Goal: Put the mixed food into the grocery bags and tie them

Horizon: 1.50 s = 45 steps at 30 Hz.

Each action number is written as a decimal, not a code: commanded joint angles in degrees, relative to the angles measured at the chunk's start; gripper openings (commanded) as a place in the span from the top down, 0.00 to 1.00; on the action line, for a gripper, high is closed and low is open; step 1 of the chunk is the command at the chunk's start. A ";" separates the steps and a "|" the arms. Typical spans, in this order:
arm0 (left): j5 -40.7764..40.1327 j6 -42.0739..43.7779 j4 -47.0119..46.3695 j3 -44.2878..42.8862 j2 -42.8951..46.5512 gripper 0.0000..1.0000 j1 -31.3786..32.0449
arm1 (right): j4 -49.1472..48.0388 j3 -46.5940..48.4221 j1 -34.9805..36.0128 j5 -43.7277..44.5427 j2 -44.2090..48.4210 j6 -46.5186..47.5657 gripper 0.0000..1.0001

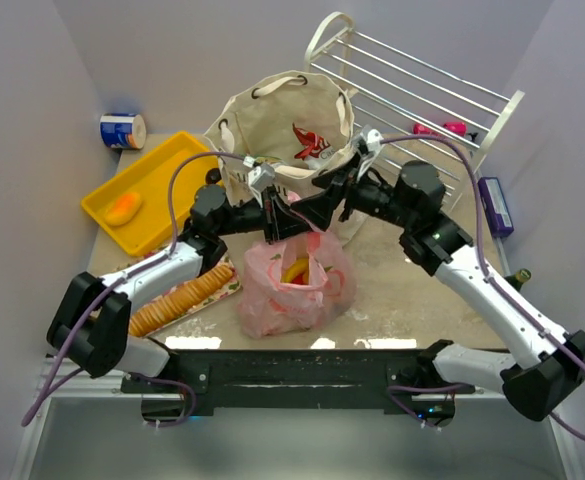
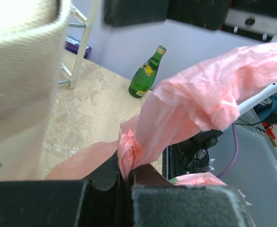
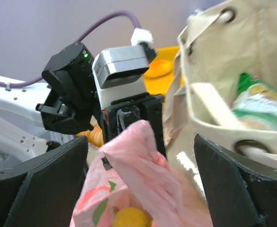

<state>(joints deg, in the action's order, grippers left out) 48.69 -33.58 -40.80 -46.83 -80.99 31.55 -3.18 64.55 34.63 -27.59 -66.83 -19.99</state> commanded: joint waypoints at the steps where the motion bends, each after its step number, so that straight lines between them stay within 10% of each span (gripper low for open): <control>1: 5.37 3.34 3.51 -4.14 0.31 1.00 -3.24 | 7.83 3.04 -5.97 -4.32 5.73 4.61 0.01; 12: -2.01 7.22 17.42 -6.25 6.11 1.00 -5.10 | 3.44 -14.45 4.37 14.21 15.59 7.33 0.07; 19: -5.44 4.23 19.52 -7.22 6.20 1.00 -5.10 | -15.77 -24.73 6.24 26.36 13.39 0.49 0.10; 45: -14.06 -5.70 17.07 -4.06 8.04 1.00 -4.92 | -43.49 -26.68 20.47 47.78 -8.49 1.00 0.16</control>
<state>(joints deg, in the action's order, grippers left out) 36.69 -35.83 -18.90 -51.66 -75.20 26.96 -39.75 36.40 53.67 10.72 -72.51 -19.40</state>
